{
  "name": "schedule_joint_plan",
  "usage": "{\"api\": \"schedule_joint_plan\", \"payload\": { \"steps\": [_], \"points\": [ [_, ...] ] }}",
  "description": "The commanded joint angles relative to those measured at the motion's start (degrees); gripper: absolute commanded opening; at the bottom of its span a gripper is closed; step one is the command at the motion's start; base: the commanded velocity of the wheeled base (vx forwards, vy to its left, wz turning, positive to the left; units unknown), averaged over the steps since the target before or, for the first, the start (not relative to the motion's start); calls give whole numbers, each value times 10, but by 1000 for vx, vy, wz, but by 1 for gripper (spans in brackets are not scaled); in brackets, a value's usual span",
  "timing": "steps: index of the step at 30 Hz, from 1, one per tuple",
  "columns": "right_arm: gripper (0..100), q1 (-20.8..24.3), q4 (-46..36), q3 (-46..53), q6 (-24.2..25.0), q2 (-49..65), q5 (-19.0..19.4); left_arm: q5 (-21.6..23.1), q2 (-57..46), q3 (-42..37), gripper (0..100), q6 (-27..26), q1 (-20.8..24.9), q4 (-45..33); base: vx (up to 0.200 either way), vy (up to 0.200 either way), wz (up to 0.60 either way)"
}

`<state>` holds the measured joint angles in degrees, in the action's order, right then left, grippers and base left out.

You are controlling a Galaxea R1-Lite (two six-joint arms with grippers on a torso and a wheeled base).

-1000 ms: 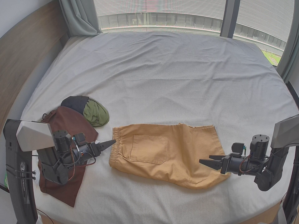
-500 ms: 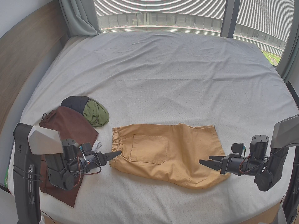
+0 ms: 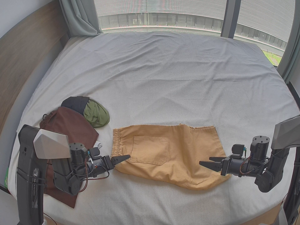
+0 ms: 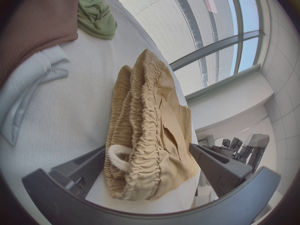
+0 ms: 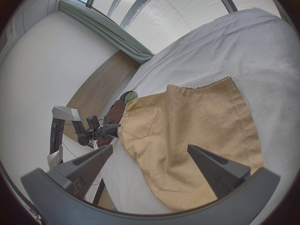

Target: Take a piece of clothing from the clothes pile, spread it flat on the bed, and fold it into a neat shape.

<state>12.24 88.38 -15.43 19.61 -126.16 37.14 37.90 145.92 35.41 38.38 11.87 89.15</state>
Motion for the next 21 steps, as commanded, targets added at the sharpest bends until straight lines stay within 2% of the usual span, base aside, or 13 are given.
{"api": "schedule_joint_plan", "payload": {
  "steps": [1,7,10,20,21],
  "points": [
    [100,1,0,1,0,-4,0,1,-5,4,100,12,9,-1,0,0,0],
    [100,2,0,1,0,-7,0,-33,-6,22,100,22,11,-1,0,0,0],
    [100,1,0,1,0,-8,0,-64,-5,32,100,21,19,-1,0,0,0],
    [100,1,1,0,-1,-12,0,-77,-4,34,100,21,23,-1,0,0,0],
    [100,1,1,0,-1,-12,0,-85,-3,35,0,21,24,-1,0,0,0]
  ]
}}
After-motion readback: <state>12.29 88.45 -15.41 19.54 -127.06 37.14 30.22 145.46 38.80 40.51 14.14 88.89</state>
